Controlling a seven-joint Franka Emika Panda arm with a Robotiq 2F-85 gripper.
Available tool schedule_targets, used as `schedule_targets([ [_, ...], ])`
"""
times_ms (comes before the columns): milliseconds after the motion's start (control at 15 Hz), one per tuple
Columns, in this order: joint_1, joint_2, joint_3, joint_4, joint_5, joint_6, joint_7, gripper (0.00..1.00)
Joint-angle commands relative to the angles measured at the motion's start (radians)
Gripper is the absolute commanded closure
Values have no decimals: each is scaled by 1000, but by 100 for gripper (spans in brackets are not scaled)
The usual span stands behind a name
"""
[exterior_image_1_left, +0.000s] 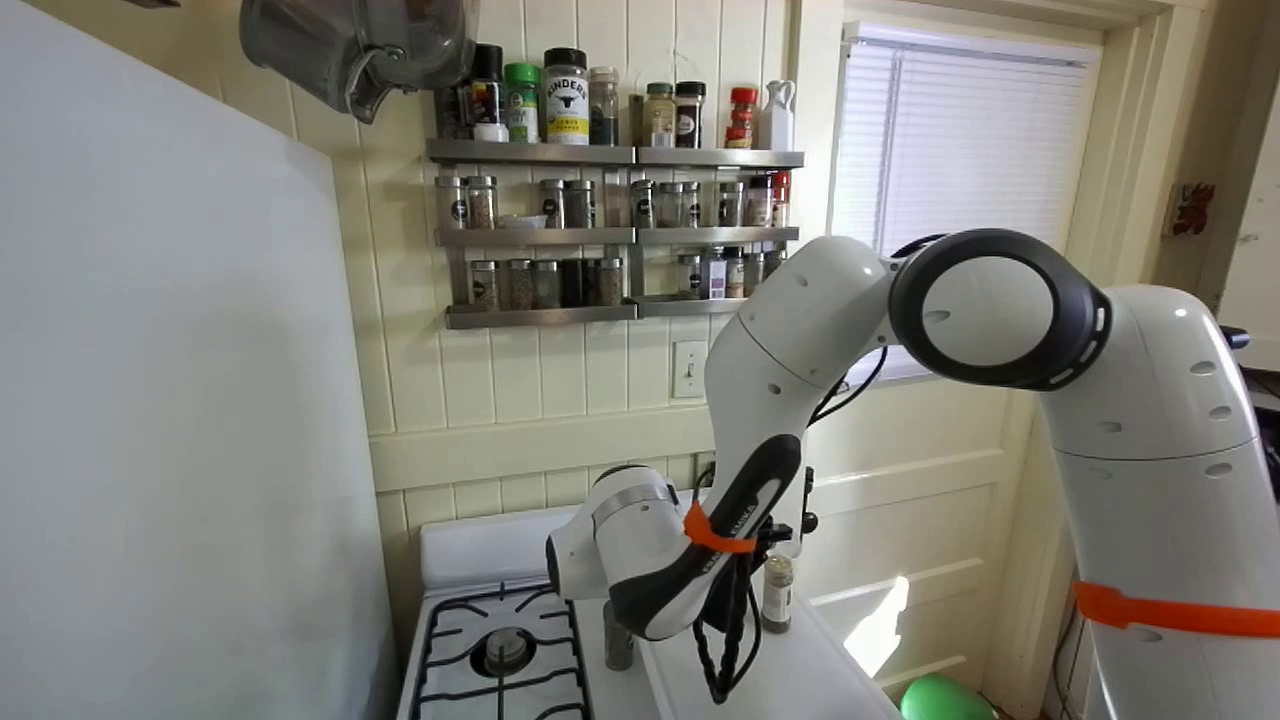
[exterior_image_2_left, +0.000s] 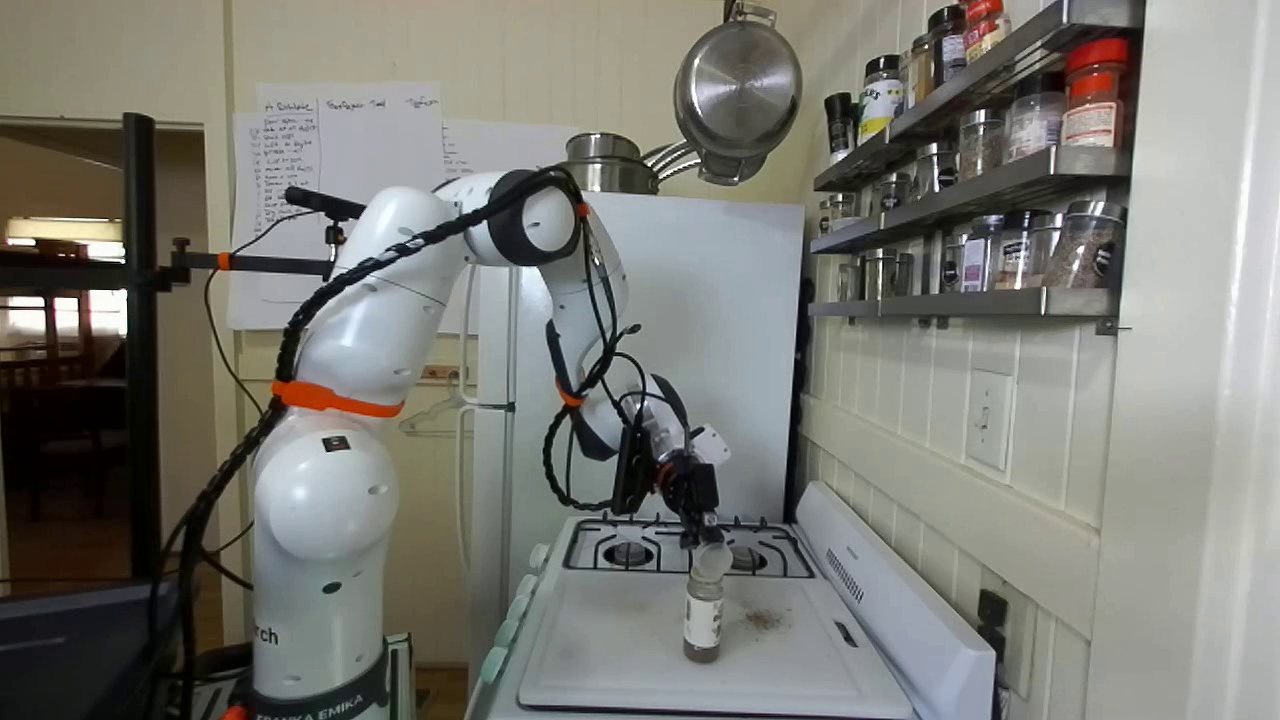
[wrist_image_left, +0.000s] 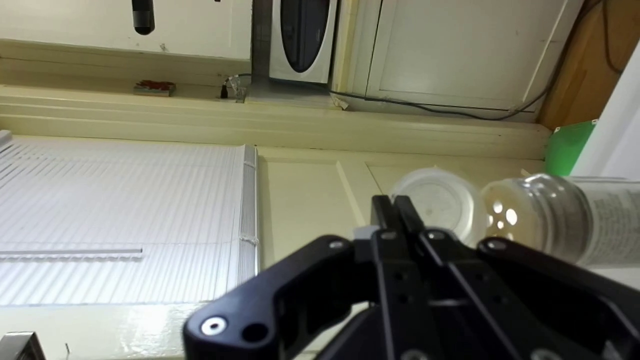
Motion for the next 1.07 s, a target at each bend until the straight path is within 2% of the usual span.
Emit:
schedule_targets([
  [0, 1, 10, 2, 8, 10, 20, 11, 99],
  [1000, 1, 12, 5, 29, 54, 31, 47, 99],
])
